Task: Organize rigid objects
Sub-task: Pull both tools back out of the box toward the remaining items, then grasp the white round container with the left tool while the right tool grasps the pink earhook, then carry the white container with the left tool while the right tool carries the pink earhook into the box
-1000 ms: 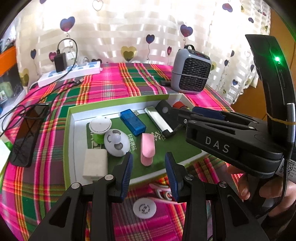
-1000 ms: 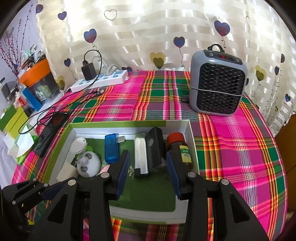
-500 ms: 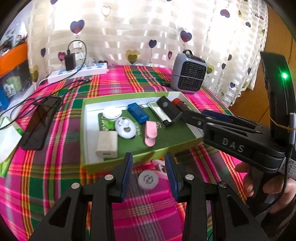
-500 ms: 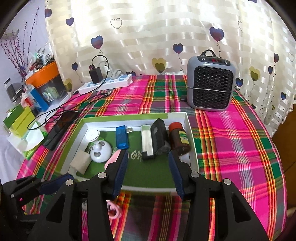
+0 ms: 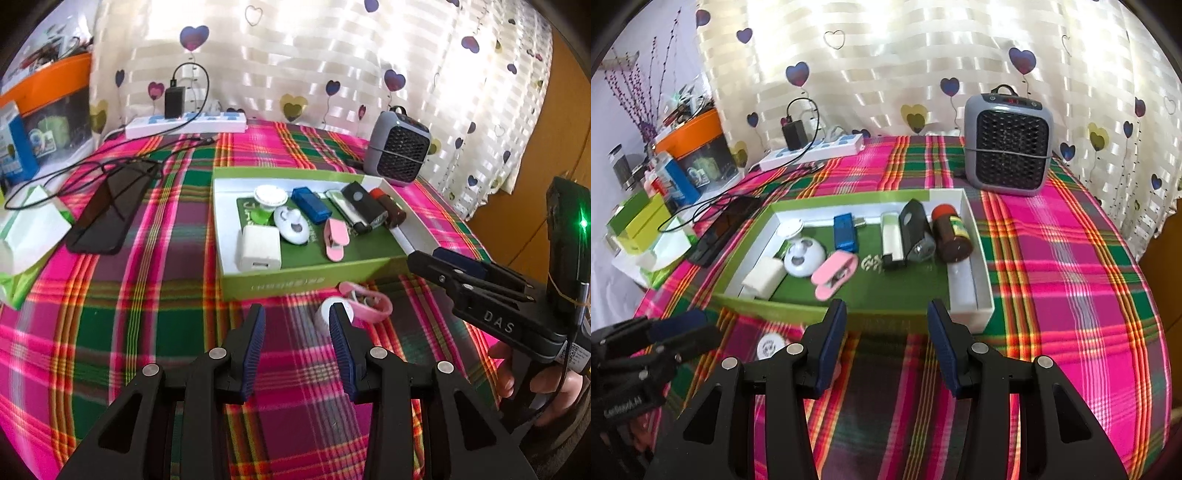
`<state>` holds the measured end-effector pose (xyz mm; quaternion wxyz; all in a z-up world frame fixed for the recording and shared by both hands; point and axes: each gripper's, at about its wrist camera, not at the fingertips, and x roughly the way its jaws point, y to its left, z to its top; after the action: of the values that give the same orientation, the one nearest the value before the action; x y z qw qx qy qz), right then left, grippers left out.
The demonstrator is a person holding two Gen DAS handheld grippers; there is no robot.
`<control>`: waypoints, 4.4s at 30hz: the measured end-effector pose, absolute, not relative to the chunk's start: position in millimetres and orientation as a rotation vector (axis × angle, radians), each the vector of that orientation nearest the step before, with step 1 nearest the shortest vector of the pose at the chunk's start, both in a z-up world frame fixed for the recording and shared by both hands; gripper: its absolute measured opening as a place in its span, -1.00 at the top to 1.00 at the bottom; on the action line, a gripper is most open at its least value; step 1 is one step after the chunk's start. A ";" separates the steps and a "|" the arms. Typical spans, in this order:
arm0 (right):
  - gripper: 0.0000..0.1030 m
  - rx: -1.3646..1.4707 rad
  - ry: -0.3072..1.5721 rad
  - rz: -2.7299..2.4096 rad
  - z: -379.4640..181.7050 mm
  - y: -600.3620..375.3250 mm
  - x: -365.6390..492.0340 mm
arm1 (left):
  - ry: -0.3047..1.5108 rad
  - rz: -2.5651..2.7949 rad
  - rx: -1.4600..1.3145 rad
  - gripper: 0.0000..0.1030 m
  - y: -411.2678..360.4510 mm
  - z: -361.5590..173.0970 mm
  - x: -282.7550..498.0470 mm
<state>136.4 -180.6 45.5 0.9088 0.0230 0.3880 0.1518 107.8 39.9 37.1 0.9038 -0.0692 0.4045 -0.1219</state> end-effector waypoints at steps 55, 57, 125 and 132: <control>0.53 -0.197 0.883 0.554 11.6 -118.6 123.5 | 0.887 -0.307 -0.186 0.32 49.3 16.6 110.1; 0.54 -0.195 0.884 0.541 11.7 -120.0 122.7 | 0.890 -0.315 -0.181 0.32 45.7 17.1 111.9; 0.55 -0.137 0.900 0.408 12.6 -166.5 109.2 | 0.919 -0.269 -0.057 0.47 1.3 7.3 145.0; 0.55 -0.134 0.900 0.412 12.6 -166.3 109.2 | 0.911 -0.271 -0.053 0.47 -0.1 10.2 143.0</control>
<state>109.2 -166.3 12.6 0.8777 -0.0644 0.4316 0.1978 143.0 -0.1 10.2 0.8889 -0.0254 0.4383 -0.1306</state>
